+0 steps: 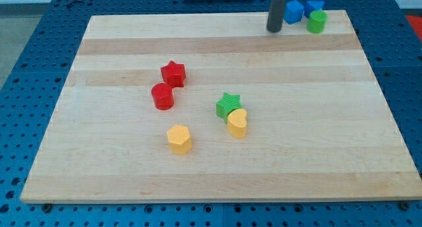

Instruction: Slide the green star towards top right

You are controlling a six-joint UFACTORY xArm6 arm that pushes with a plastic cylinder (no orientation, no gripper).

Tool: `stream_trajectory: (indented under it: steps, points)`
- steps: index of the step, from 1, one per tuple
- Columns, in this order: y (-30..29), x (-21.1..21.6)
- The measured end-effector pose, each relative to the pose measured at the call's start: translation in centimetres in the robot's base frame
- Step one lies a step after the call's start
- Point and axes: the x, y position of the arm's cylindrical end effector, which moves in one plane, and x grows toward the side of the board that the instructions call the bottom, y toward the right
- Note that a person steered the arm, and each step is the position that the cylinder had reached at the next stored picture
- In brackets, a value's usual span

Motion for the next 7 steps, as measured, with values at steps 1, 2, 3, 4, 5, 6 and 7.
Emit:
stream_trajectory:
  steps: [1,2,3,4,5,6,7]
  points:
    - [-4.2,4.6]
    - [-8.6,8.9]
    - [-11.5,13.2]
    - [-12.9,17.2]
    - [-13.7,21.5]
    - [-13.7,24.2]
    - [-13.0,22.3]
